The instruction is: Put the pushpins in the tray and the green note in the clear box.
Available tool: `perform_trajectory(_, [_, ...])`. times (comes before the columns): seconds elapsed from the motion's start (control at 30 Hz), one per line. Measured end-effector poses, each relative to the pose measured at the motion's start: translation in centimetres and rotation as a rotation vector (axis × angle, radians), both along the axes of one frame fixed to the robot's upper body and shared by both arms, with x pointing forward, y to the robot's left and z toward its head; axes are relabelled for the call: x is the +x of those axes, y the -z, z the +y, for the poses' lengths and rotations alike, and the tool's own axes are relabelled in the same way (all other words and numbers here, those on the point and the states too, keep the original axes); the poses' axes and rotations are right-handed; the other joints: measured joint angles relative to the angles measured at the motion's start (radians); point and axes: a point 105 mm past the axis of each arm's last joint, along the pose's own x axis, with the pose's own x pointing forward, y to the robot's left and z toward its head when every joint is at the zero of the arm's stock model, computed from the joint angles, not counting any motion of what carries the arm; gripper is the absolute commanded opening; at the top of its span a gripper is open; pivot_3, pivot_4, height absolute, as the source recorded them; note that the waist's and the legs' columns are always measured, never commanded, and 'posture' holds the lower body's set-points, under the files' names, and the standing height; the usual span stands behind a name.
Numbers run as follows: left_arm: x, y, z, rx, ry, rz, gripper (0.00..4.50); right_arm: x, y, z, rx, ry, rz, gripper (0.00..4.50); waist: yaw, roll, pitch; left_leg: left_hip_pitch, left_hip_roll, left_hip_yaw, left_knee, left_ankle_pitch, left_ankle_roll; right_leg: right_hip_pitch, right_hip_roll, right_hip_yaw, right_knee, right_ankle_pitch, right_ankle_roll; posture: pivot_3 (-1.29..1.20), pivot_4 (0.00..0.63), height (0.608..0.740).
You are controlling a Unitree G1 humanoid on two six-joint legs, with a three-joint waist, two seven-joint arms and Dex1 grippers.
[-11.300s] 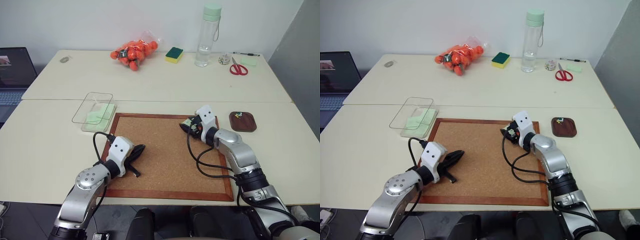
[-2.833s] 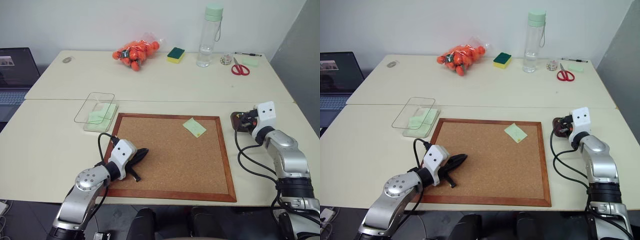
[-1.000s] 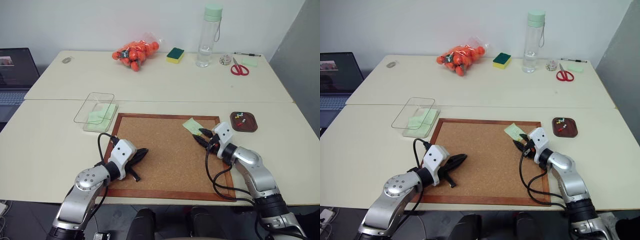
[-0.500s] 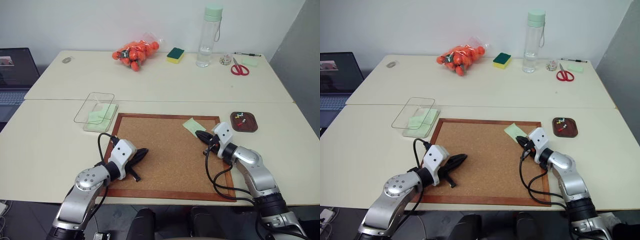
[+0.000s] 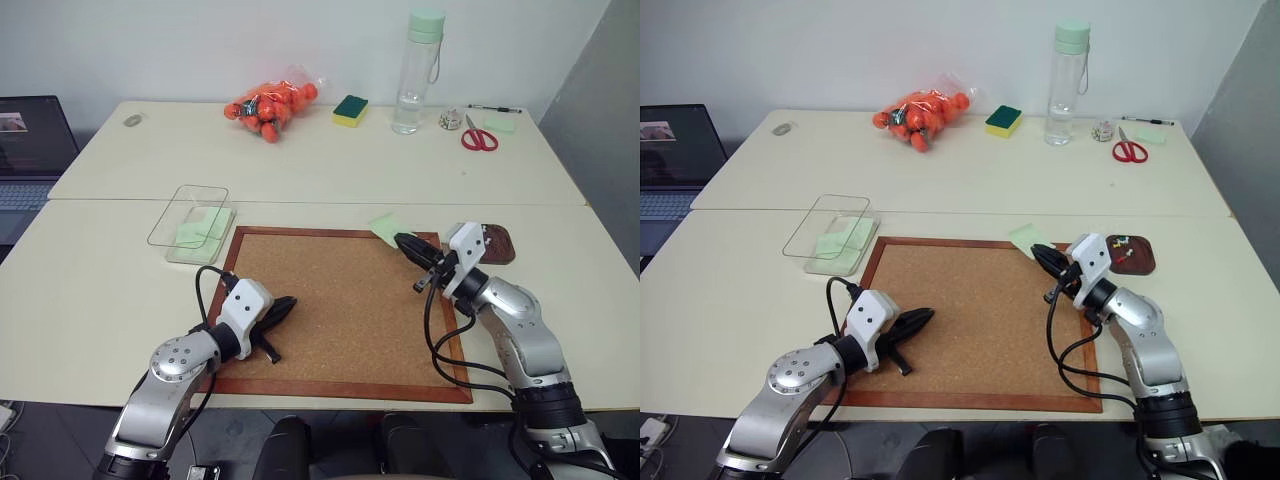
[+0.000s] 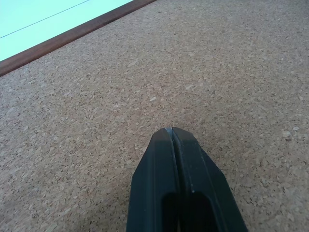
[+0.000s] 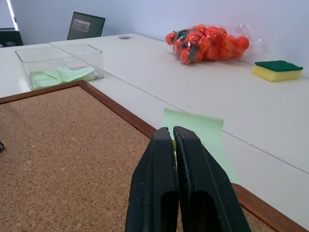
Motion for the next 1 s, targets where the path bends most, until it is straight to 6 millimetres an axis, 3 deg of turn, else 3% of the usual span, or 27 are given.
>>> perform_trajectory(0.13, [0.0,0.0,0.0,-0.006,-0.003,0.006,0.00,0.1,-0.5,0.0,-0.002,-0.004,-0.012,0.06,0.000,0.000,0.000,0.000,0.000,0.000,0.000,0.000,0.000,0.000,0.000,0.000,0.000,0.000,0.000,0.00,0.150,0.740])
perform_trajectory(0.37, [0.0,-0.4,-0.2,-0.086,-0.011,0.065,1.16,-0.1,-0.6,0.0,-0.039,-0.017,-0.032,0.00,0.000,0.000,0.000,0.000,0.000,0.000,0.000,0.000,0.000,0.000,0.000,0.000,0.000,0.000,0.000,0.00,0.150,0.740])
perform_trajectory(0.73, [2.5,-6.9,-1.0,-0.173,-0.005,-0.147,3.13,-0.3,-0.7,0.5,-0.052,-0.044,-0.046,0.00,0.000,0.000,0.000,-0.001,0.000,0.000,0.000,0.000,0.000,-0.001,0.001,0.000,0.000,0.000,0.000,0.00,0.150,0.740])
perform_trajectory(0.9, [3.1,-8.1,-1.6,-0.215,-0.001,-0.176,4.21,-0.2,-0.8,0.5,-0.054,-0.045,-0.054,0.00,0.000,-0.001,0.000,-0.001,-0.001,0.000,0.000,0.000,0.000,-0.001,0.001,-0.001,0.000,0.000,0.000,0.00,0.150,0.740])
perform_trajectory(1.0, [3.1,-8.5,-1.9,-0.196,0.023,-0.202,4.45,-0.2,-0.9,0.5,-0.054,-0.045,-0.054,0.00,0.000,-0.001,0.000,-0.001,-0.001,0.000,0.000,0.000,0.000,-0.001,0.001,0.000,0.000,0.000,0.000,0.00,0.150,0.740])
